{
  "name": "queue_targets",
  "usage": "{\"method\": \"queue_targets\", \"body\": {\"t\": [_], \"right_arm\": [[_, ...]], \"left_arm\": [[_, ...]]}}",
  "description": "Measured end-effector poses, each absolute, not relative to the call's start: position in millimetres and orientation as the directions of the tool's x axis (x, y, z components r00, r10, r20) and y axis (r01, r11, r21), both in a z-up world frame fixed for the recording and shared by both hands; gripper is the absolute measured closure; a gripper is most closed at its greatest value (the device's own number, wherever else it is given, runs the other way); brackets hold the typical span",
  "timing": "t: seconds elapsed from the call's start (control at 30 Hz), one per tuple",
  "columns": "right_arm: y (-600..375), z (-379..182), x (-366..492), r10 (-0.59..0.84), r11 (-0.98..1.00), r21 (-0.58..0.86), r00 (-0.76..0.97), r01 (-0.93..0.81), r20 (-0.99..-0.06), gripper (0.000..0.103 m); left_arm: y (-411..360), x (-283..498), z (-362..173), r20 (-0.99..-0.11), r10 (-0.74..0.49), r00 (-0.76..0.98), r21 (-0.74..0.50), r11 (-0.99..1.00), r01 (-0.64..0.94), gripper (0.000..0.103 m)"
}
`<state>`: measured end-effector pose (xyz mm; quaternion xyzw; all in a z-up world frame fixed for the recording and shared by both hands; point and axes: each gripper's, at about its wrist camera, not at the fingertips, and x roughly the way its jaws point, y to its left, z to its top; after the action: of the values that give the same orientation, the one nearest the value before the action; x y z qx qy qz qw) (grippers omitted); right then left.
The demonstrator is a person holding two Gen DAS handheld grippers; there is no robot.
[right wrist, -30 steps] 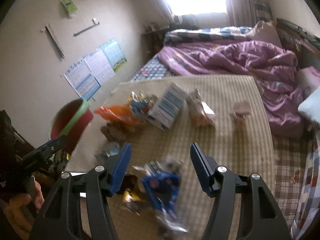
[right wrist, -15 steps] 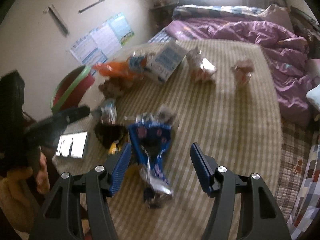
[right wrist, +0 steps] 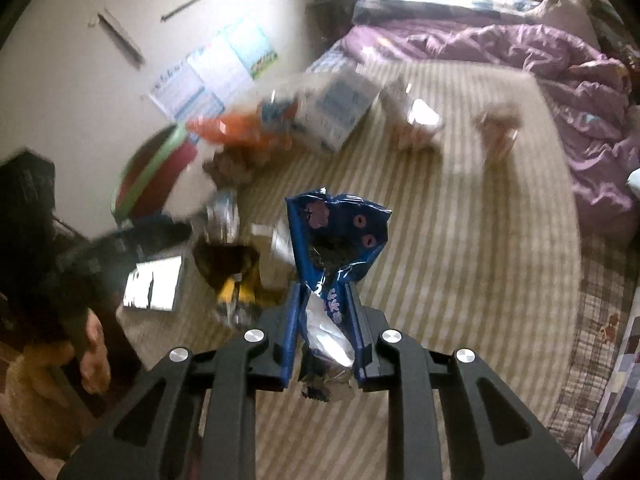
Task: Collect trash
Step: 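Grasp the blue snack wrapper with the right tool while the left tool grasps the brown wrapper, then carry both wrappers over the green-rimmed bin with both tools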
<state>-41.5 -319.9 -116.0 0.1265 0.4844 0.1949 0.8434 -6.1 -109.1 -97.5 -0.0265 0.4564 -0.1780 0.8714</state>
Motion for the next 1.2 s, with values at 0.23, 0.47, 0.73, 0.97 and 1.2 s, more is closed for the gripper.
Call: {"method": "queue_targets", "body": {"t": [0.23, 0.47, 0.73, 0.97, 1.2], "right_arm": [[-333.1, -106.5, -30.8, 0.444, 0.889, 0.430, 0.518, -0.157, -0.731, 0.081], [-329.3, -112.9, -25.5, 0.454, 0.885, 0.440, 0.499, -0.155, -0.738, 0.081], [-326.1, -113.8, -22.8, 0.460, 0.882, 0.441, 0.504, -0.164, -0.732, 0.081], [-327.7, -115.6, -23.8, 0.460, 0.881, 0.445, 0.507, -0.159, -0.729, 0.081], [-329.5, -105.9, -25.3, 0.441, 0.891, 0.423, 0.539, -0.166, -0.718, 0.081]], "left_arm": [[-120.4, 6.7, -124.1, -0.843, -0.315, 0.436, -0.211, 0.939, 0.270, 0.036], [-122.0, 15.0, -147.3, -0.870, -0.299, 0.391, -0.222, 0.947, 0.231, 0.036], [-115.2, 16.7, -144.3, -0.863, -0.305, 0.403, -0.240, 0.949, 0.204, 0.062], [-113.2, 13.2, -131.4, -0.840, -0.312, 0.444, -0.245, 0.948, 0.203, 0.062], [-112.5, 12.7, -113.2, -0.809, -0.324, 0.491, -0.258, 0.945, 0.199, 0.062]]}}
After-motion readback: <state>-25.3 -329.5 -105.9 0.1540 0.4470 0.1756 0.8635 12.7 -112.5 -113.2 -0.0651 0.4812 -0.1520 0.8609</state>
